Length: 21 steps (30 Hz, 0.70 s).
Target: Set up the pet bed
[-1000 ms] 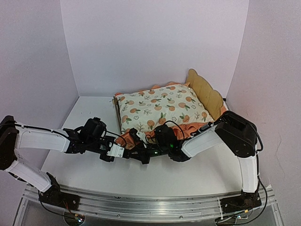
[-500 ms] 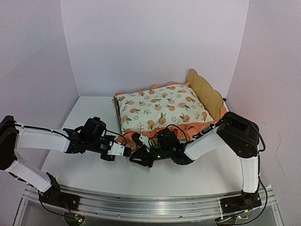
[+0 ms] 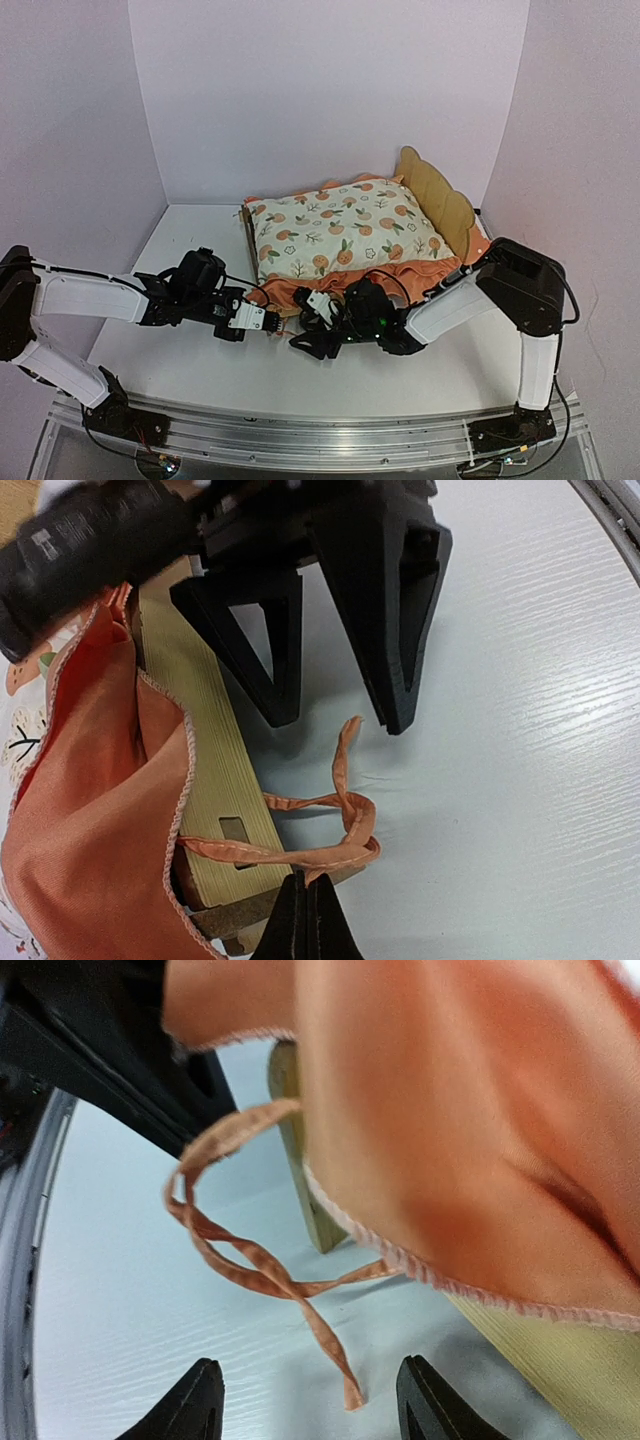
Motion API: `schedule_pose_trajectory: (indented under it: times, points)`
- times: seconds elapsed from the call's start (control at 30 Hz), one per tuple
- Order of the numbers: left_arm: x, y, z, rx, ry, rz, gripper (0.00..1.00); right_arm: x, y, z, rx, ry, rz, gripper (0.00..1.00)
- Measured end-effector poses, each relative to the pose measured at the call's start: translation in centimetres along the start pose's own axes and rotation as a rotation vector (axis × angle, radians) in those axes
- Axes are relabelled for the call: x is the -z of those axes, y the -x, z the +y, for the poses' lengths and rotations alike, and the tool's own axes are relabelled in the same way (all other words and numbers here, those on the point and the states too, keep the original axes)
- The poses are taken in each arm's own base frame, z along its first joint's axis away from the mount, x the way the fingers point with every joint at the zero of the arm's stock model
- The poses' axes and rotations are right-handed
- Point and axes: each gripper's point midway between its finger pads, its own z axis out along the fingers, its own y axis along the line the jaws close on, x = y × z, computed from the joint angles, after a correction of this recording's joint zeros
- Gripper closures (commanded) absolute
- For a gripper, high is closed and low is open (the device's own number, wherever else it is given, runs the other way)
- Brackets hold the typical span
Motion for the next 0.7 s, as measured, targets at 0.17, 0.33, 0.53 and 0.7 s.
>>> schedule_pose_trajectory:
  times: [0.17, 0.33, 0.53, 0.7]
  points:
    - [0.0, 0.0, 0.0, 0.0, 0.0, 0.001, 1.0, -2.1, -2.2, -1.0, 0.01, -0.025, 0.049, 0.7]
    - [0.0, -0.1, -0.1, 0.013, -0.004, 0.006, 1.0, -2.8, -2.6, -1.3, -0.008, -0.033, 0.057, 1.0]
    - [0.6, -0.9, -0.6, 0.032, -0.019, 0.056, 1.0, -0.5, -1.9, -2.3, -0.053, -0.115, 0.068, 1.0]
    - [1.2, -3.3, -3.0, 0.033, -0.054, 0.133, 1.0, 4.7, 4.1, -3.1, -0.031, -0.214, 0.01, 1.0]
